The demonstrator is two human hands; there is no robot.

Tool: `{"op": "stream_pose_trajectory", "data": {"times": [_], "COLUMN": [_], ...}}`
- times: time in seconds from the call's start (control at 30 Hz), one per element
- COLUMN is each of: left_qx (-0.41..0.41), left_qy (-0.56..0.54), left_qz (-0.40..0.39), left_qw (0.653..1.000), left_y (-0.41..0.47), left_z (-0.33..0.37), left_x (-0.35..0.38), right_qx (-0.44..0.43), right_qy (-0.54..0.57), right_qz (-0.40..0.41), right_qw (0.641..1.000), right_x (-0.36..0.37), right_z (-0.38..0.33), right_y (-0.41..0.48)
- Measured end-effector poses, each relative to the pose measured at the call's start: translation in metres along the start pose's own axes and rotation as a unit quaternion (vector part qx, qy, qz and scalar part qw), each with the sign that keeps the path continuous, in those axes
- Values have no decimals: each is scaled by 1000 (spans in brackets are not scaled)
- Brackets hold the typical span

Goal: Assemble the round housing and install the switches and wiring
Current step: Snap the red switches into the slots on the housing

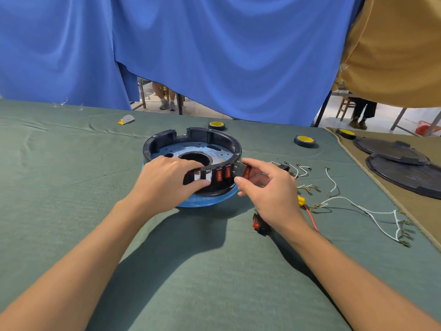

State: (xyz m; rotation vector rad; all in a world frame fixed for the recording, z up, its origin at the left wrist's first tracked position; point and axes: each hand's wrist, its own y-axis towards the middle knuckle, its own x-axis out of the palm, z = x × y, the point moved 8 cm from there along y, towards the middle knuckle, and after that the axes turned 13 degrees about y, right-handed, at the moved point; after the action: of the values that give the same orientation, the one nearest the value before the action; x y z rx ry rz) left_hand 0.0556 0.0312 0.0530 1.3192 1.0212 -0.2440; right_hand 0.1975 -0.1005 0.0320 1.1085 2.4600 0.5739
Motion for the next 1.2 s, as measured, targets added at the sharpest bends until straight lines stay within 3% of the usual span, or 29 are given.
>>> {"op": "stream_pose_trajectory", "data": {"times": [0.1, 0.47, 0.83, 1.03, 1.2], "left_qx": [-18, -39, -41, -52, -57], "left_qy": [5, -21, -75, -108, -120], "left_qz": [38, 52, 29, -6, 9], "left_qw": [999, 998, 996, 993, 991], "left_y": [-1, -1, -3, -4, -3], "left_z": [6, 10, 12, 11, 12], "left_x": [-4, 3, 8, 10, 6], "right_qx": [15, 26, -80, -137, -163], "right_qy": [34, 66, -24, -73, -117], "right_qz": [-28, -46, -87, -70, -64], "right_qw": [999, 996, 993, 985, 977], "right_x": [8, 15, 29, 35, 38], "right_z": [-1, 0, -14, -22, -25], "right_y": [-2, -4, -8, -10, -10]}}
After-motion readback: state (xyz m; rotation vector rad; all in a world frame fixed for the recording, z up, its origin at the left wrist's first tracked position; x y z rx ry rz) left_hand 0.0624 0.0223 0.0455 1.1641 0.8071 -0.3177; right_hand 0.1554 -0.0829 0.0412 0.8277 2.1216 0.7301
